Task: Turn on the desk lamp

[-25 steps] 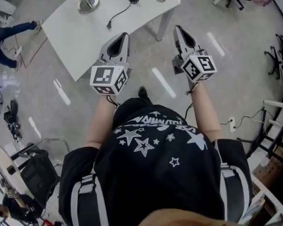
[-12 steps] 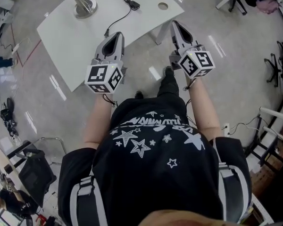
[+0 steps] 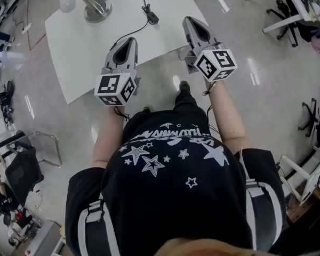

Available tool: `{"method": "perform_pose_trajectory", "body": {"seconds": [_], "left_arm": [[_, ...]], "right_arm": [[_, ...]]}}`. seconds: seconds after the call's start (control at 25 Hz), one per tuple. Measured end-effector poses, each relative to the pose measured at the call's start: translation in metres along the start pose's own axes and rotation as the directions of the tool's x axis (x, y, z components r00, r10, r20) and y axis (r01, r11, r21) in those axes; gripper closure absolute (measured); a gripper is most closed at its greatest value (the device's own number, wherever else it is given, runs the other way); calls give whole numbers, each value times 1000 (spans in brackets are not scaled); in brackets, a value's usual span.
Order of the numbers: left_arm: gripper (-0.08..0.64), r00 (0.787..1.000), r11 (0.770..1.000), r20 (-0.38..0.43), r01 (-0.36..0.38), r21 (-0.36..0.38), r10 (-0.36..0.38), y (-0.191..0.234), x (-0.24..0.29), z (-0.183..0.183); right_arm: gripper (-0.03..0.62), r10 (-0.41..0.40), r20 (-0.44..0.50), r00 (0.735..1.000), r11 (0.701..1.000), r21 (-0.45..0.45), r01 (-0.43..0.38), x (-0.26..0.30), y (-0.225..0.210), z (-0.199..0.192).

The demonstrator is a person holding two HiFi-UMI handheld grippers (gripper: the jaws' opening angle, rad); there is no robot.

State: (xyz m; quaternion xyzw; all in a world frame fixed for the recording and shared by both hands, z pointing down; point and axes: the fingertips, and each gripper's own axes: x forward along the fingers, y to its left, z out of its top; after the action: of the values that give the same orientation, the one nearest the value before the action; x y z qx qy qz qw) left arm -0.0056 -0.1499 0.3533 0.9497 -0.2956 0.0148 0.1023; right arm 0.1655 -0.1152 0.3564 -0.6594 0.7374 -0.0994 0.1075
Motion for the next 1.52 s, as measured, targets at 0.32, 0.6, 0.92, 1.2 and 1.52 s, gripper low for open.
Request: {"method": "perform_pose_trajectory", "body": {"seconds": [0.32,0.6,0.92,1.2,1.52], "left_arm": [[549,983,984,-62,-173,-41,170,-2,60,-27],[546,946,950,-105,-310,-16,307,-2,99,-51],[463,922,933,-166,-359,-30,350,12,129,-79],[258,903,941,-273,-338,21,331,25,160,-120],[255,861,917,-323,-395,59,392,39,178,-148]], "right_arm": [[588,141,-76,987,990,2,-142,38,-56,10],[588,254,-149,956,966,2,-257,61,-83,1],[588,292,-207,934,955,12,-296,87,-91,-17],[588,262,-232,937,963,0,-269,110,-90,-22],[588,235,-234,943,969,-20,-247,125,-99,-20]]}}
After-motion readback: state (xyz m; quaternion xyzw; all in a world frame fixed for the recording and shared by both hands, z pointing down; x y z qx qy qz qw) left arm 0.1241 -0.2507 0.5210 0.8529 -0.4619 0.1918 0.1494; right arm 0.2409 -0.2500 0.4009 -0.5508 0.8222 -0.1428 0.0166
